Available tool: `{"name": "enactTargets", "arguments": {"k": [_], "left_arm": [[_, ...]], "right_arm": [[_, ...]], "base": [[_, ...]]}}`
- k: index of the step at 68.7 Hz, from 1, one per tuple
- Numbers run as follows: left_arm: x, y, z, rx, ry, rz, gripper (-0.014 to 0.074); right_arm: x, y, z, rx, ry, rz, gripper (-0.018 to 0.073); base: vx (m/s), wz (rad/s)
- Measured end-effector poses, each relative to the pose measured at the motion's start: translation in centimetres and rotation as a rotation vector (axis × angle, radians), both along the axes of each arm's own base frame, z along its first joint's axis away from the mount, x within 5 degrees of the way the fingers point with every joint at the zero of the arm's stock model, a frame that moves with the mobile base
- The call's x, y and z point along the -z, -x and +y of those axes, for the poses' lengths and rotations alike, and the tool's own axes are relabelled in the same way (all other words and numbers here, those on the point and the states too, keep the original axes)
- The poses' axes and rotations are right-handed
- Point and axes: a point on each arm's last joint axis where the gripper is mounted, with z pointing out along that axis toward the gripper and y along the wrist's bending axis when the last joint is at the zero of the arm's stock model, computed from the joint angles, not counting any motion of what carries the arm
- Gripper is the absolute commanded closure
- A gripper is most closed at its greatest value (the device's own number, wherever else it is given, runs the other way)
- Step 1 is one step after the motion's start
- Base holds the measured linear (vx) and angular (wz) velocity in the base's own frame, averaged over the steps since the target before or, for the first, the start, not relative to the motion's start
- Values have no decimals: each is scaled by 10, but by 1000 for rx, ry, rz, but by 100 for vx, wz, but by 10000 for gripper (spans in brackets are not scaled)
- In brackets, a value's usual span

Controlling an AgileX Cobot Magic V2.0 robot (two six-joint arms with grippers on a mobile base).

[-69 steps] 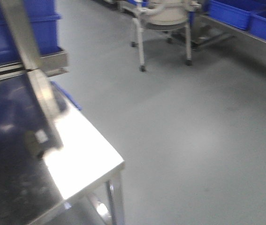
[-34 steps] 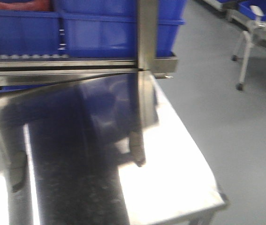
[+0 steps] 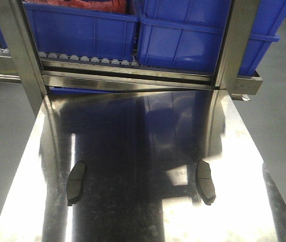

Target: Move and align brake pads A on conveyor

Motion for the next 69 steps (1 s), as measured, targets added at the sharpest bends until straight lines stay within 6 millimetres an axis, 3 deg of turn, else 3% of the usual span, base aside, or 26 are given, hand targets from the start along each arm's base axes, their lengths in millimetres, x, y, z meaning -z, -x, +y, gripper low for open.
{"name": "enactTargets", "arguments": {"k": [69], "left_arm": [[0, 0, 0, 0, 0, 0, 602]], "right_arm": [[0, 0, 0, 0, 0, 0, 563]], "base": [[0, 1]]}}
